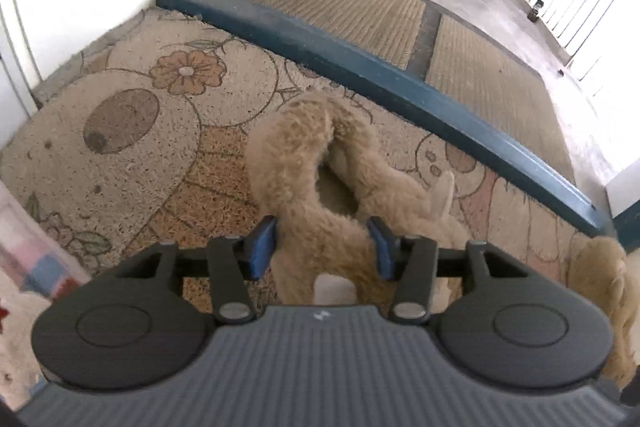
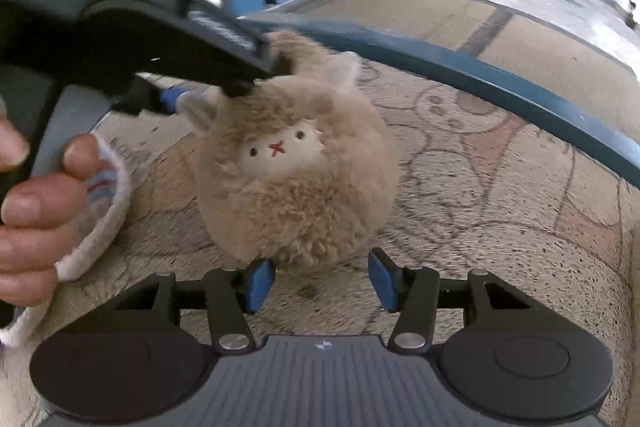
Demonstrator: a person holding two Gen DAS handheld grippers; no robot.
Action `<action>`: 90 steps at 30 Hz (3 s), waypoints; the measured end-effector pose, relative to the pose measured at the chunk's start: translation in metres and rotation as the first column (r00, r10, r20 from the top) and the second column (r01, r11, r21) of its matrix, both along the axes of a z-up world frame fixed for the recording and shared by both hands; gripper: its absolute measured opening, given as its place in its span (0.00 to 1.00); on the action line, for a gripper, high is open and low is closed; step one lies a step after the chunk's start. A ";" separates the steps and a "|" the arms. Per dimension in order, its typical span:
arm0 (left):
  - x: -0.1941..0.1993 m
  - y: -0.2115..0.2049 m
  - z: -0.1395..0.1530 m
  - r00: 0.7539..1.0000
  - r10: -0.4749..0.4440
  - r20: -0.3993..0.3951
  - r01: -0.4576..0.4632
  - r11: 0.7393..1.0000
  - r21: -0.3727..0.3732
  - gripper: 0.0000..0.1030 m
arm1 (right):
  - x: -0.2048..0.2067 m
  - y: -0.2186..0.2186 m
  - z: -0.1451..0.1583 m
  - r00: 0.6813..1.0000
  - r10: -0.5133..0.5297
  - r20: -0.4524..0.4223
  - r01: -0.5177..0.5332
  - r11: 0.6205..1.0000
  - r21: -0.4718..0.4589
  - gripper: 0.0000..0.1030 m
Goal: Organize scattered shoes
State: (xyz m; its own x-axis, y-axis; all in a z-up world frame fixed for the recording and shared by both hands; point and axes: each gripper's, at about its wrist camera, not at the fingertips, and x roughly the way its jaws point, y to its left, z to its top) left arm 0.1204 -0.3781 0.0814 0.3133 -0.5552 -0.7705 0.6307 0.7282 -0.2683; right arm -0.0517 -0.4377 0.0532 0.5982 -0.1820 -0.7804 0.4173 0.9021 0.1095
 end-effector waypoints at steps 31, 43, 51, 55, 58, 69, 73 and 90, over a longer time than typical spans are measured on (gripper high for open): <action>0.007 -0.010 -0.005 0.999 0.051 -0.013 -0.052 0.998 -0.032 0.30 | 0.034 -0.013 0.011 0.998 0.066 0.001 -0.065 0.989 -0.132 0.39; 0.006 -0.011 0.001 0.997 0.073 0.031 -0.073 0.997 -0.001 0.51 | 0.034 -0.015 0.005 0.997 0.077 -0.026 -0.081 0.980 -0.181 0.42; -0.020 0.010 0.020 0.989 0.145 0.034 -0.146 0.989 0.020 0.89 | 0.005 -0.004 0.018 0.998 0.067 -0.011 -0.068 0.982 -0.178 0.58; -0.048 0.011 0.026 0.989 0.130 0.068 -0.133 0.990 0.037 0.98 | -0.017 -0.009 0.024 0.999 0.033 -0.018 -0.036 0.984 -0.176 0.61; -0.072 0.007 0.028 0.994 0.095 0.061 -0.097 0.994 0.041 0.98 | -0.032 -0.016 0.026 1.000 -0.011 -0.017 0.008 0.987 -0.162 0.62; -0.088 -0.003 0.020 0.995 0.095 -0.032 -0.092 0.993 0.075 1.00 | -0.072 -0.028 0.031 0.997 -0.070 -0.032 0.065 0.989 -0.136 0.67; -0.084 0.000 0.016 0.994 0.109 -0.031 -0.105 0.988 0.111 1.00 | -0.077 -0.027 0.033 0.996 -0.080 -0.026 0.077 0.990 -0.115 0.76; -0.104 0.010 0.027 0.998 0.069 0.005 -0.068 0.980 0.185 1.00 | -0.082 0.014 0.023 0.996 0.036 -0.085 -0.041 0.998 -0.049 0.98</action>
